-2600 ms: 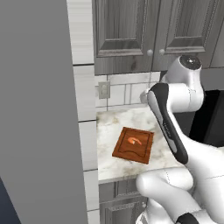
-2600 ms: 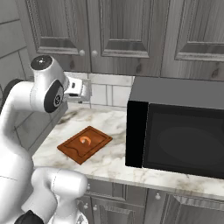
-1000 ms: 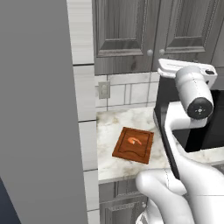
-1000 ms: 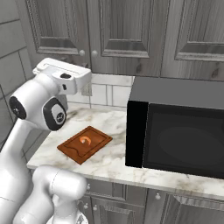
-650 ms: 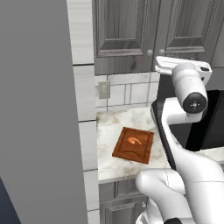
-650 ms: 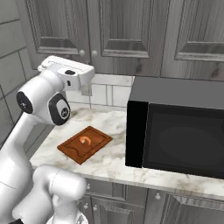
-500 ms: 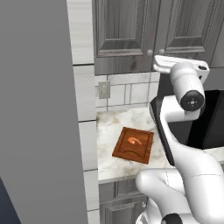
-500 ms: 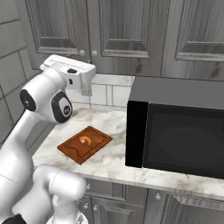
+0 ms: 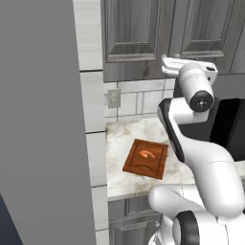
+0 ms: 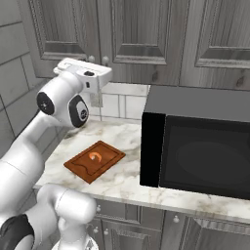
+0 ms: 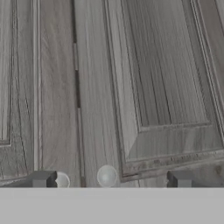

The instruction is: Open the cabinet, retrieve the rolling pin, and place it next to the meat on the cutting board to prepare for tenderizing.

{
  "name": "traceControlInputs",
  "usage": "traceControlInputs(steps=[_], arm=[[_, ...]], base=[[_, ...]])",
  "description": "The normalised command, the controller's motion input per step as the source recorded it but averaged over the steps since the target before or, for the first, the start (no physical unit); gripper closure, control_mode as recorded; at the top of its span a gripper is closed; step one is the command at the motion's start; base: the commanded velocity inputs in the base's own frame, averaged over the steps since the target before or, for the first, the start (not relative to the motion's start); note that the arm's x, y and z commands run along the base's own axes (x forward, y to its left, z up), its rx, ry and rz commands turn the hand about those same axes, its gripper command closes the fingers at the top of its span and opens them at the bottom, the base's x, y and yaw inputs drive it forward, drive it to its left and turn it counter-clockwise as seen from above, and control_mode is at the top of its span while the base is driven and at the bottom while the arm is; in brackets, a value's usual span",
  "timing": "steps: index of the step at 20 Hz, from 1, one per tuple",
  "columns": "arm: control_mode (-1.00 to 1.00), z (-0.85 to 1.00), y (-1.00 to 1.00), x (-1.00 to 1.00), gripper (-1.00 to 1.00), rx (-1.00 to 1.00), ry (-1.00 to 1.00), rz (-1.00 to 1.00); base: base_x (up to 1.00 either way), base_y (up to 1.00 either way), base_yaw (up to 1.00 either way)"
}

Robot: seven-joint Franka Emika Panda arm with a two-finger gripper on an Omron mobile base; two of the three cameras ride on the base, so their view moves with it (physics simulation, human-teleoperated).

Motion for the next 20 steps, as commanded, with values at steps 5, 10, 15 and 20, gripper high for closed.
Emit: traceControlInputs(steps=[5,10,15,20], arm=[[-1.0,-0.27,0.0,0.11,-1.0,0.01,0.05,0.05],[-1.0,-0.19,-0.04,0.02,-1.0,0.03,0.01,0.04],[-1.0,0.0,0.0,0.28,-1.0,0.0,0.02,0.0],[-1.0,0.03,0.0,0.31,-1.0,0.0,0.16,0.0]], base=[[0.0,0.0,0.0],[0.0,0.0,0.0],[0.0,0.0,0.0],[0.0,0.0,0.0]])
